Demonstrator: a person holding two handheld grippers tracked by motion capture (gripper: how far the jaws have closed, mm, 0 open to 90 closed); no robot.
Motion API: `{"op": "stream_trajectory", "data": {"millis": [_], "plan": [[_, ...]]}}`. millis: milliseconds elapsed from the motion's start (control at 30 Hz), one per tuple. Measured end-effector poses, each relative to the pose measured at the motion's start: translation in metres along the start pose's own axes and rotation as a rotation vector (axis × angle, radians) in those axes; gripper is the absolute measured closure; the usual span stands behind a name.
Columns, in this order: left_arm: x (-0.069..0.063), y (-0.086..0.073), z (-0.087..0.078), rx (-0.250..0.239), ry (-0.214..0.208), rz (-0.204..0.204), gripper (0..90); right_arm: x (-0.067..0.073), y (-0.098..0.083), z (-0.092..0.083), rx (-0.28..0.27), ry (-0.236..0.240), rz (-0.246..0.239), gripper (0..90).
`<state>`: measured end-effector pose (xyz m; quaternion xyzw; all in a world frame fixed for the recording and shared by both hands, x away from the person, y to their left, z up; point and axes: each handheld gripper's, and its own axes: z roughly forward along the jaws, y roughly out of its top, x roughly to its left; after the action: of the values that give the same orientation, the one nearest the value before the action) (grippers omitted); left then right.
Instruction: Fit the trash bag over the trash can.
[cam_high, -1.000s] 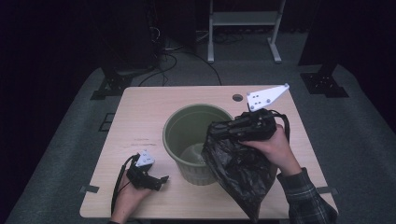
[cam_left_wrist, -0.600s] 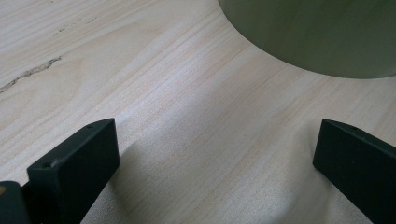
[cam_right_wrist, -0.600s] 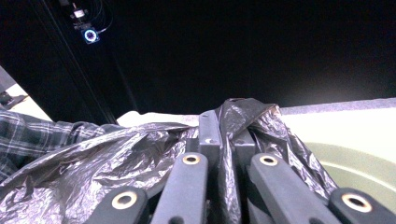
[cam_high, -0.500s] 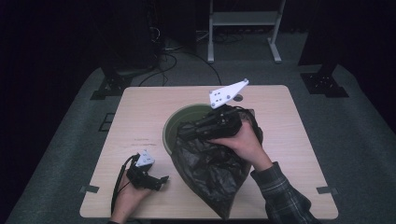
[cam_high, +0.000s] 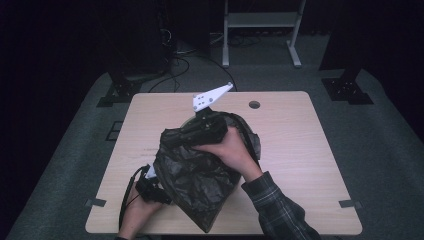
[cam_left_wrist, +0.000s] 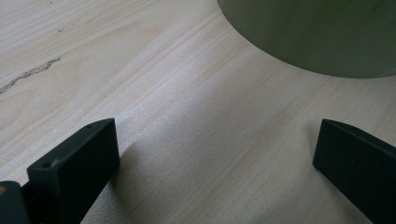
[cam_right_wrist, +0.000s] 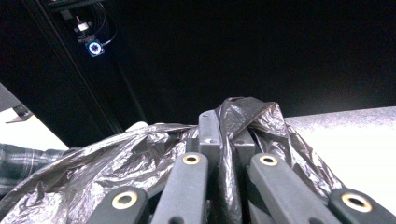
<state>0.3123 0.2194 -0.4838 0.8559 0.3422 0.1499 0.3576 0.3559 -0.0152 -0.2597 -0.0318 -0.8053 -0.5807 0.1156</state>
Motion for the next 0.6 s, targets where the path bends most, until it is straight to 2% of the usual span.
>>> {"op": "stream_trajectory", "data": {"millis": [167, 267, 367, 600], "plan": [[0.000, 0.000, 0.000, 0.004, -0.001, 0.003, 0.0, -0.001, 0.005, 0.017, -0.008, 0.019, 0.003, 87.7], [0.000, 0.000, -0.001, 0.006, -0.002, 0.006, 0.0, 0.000, 0.006, 0.021, 0.000, 0.015, -0.004, 87.6], [0.000, 0.000, 0.000, 0.001, -0.001, 0.001, 0.0, 0.000, 0.004, 0.014, -0.005, 0.003, -0.004, 87.7], [0.000, 0.000, 0.000, 0.001, -0.003, 0.001, 0.0, -0.002, -0.006, -0.016, -0.018, -0.053, 0.008, 86.8]]}}
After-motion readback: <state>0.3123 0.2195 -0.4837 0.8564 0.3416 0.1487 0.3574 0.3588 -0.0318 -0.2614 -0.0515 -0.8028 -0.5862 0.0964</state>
